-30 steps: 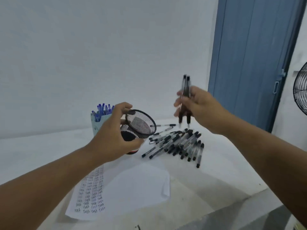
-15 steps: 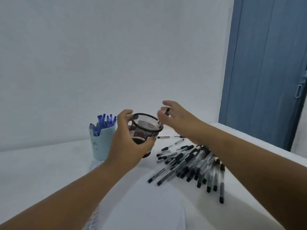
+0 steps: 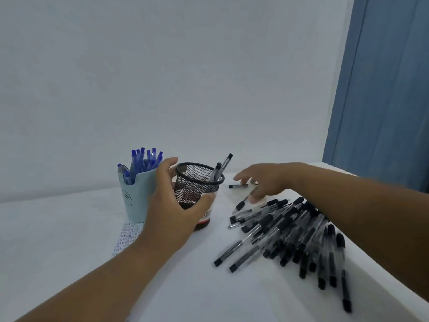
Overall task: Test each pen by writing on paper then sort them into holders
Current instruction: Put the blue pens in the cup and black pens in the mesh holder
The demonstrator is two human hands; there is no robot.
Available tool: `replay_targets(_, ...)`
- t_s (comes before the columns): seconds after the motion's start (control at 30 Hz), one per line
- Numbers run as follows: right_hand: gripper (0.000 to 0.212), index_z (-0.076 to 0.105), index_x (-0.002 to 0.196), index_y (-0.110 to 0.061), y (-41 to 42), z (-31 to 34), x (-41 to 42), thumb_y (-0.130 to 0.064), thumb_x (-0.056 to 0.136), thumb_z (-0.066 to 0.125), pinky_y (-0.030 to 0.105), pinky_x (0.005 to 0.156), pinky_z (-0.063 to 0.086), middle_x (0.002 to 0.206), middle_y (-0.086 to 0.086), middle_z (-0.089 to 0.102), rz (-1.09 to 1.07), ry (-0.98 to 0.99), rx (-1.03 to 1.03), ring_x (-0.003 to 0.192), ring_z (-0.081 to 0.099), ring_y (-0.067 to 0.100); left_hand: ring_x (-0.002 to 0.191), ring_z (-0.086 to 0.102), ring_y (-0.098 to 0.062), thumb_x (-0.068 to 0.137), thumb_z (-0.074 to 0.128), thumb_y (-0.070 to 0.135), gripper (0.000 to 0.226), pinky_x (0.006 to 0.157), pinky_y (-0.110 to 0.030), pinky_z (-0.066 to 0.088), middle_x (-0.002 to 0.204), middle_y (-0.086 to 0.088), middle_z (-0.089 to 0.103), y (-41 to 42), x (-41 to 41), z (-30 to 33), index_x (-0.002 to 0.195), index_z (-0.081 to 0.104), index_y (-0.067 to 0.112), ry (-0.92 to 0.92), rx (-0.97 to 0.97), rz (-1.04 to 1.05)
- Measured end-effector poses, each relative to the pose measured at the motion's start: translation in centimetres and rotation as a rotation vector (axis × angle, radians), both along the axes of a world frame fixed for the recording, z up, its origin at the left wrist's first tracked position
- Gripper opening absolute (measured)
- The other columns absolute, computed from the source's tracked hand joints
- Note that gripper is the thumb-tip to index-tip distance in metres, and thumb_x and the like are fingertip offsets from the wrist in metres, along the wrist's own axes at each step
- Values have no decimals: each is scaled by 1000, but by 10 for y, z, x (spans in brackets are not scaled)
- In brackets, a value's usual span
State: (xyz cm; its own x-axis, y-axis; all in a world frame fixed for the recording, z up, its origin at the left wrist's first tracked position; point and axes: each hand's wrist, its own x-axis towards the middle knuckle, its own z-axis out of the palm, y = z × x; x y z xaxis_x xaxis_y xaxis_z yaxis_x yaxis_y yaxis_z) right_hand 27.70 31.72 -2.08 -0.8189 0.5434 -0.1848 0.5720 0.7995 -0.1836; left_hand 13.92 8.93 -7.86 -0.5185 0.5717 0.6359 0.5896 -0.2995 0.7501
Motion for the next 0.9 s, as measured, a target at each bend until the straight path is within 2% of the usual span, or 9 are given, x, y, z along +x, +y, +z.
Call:
replay_targets(0.07, 69, 51, 142, -25, 0, 1, -4, -24, 81, 83, 35, 100, 47, 116, -14, 60, 36, 28, 24, 115, 57, 17, 104, 56, 16, 76, 85, 18, 78, 83, -11, 50, 121, 28, 52, 0, 0, -1, 135, 36, 37, 2, -3, -1)
replay_targets(0.17, 37, 71, 110, -26, 0, 0, -2, -20, 77, 86, 30, 83, 51, 93, -14, 64, 72, 98, 45, 94, 63, 15, 106, 56, 14, 75, 86, 19, 80, 84, -12, 51, 123, 29, 50, 0, -1, -2, 136, 36, 37, 20, -11, 4)
replay_targets(0.27, 17, 70, 90, -27, 1, -5, 2, -25, 80, 83, 26, 74, 44, 89, -13, 62, 97, 144, 63, 87, 59, 11, 105, 55, 16, 75, 86, 19, 80, 81, -7, 50, 125, 26, 51, 1, 0, -1, 136, 36, 36, 15, -17, -3)
replay_targets(0.43, 30, 53, 78, -33, -4, -10, -2, -14, 90, 72, 25, 69, 40, 83, -17, 53, 104, 97, 146, 78, 50, 6, 106, 53, 17, 76, 86, 19, 81, 82, -7, 49, 125, 27, 50, -2, -1, -1, 137, 36, 36, 0, -27, -3)
replay_targets(0.5, 24, 56, 82, -27, -7, -9, -4, -9, 94, 66, 29, 73, 43, 87, -11, 55, 100, 126, 182, 82, 53, 12, 105, 53, 19, 76, 86, 17, 80, 82, -6, 49, 125, 27, 49, -2, -1, 0, 136, 36, 36, -5, -24, -8)
replay_targets(0.57, 17, 65, 98, -22, -7, 0, -4, -5, 95, 61, 33, 79, 46, 94, -6, 58, 85, 231, 234, 90, 56, 17, 103, 53, 21, 76, 85, 16, 80, 79, -2, 47, 124, 27, 49, -3, 1, 1, 135, 36, 35, -16, -25, -19)
replay_targets(0.63, 22, 71, 105, -20, -7, 21, -3, -3, 93, 64, 33, 79, 46, 90, -7, 55, 112, 436, 348, 84, 55, 14, 101, 53, 23, 76, 86, 14, 80, 75, -1, 45, 122, 28, 49, -4, 2, 1, 135, 35, 35, -16, -23, -29)
replay_targets(0.77, 21, 78, 94, -18, -32, 82, 3, -1, 82, 74, 36, 83, 46, 87, -9, 56, 312, 764, 557, 74, 56, 12, 102, 53, 21, 75, 87, 13, 82, 72, -1, 46, 123, 25, 50, -3, 3, 1, 135, 35, 33, -15, -13, -39)
replay_targets(0.9, 43, 76, 88, -39, -82, 114, -9, 2, 74, 75, 41, 100, 21, 89, -19, 63, 381, 427, 764, 72, 55, -8, 104, 53, 18, 74, 87, 15, 84, 74, -2, 46, 125, 26, 49, -3, 2, 0, 136, 34, 35, -23, -13, -41)
